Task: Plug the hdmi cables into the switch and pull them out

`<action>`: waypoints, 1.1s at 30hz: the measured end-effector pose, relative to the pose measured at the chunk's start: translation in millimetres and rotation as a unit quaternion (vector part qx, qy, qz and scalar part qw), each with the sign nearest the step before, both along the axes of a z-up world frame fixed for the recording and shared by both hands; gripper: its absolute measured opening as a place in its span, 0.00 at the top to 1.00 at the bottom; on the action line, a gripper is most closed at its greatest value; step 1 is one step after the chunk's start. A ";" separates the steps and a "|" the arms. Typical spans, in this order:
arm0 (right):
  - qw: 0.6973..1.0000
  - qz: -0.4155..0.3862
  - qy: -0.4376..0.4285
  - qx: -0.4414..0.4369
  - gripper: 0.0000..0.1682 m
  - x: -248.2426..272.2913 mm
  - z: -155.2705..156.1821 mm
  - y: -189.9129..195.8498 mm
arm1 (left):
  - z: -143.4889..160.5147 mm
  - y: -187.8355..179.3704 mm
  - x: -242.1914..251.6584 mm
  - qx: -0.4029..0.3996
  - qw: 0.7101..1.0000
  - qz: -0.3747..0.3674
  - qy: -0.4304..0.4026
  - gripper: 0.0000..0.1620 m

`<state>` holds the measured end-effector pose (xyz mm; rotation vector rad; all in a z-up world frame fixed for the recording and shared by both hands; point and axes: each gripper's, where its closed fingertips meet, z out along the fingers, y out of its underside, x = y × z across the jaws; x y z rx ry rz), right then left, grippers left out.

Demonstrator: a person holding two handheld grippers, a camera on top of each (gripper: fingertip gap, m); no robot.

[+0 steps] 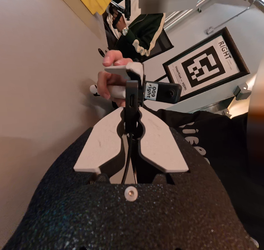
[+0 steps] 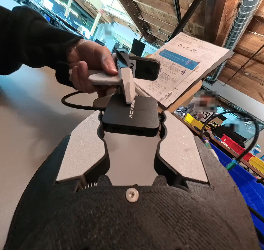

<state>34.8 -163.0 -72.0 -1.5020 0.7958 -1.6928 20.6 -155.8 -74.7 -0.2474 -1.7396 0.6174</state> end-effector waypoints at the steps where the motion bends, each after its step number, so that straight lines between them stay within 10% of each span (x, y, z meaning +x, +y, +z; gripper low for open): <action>1: 1.000 -0.002 0.007 0.006 0.56 2.2 -3.3 0.2 | -2.0 -1.8 1.8 0.004 1.000 0.006 -0.003 0.91; 26: 0.993 -0.076 0.018 0.088 0.56 9.0 -7.3 -21.3 | 3.9 -24.2 9.9 -0.007 0.994 0.104 -0.021 0.91; 33: 0.977 -0.009 -0.005 0.213 0.56 0.0 1.3 -27.1 | 71.0 -19.7 42.5 -0.095 0.974 0.206 -0.005 0.72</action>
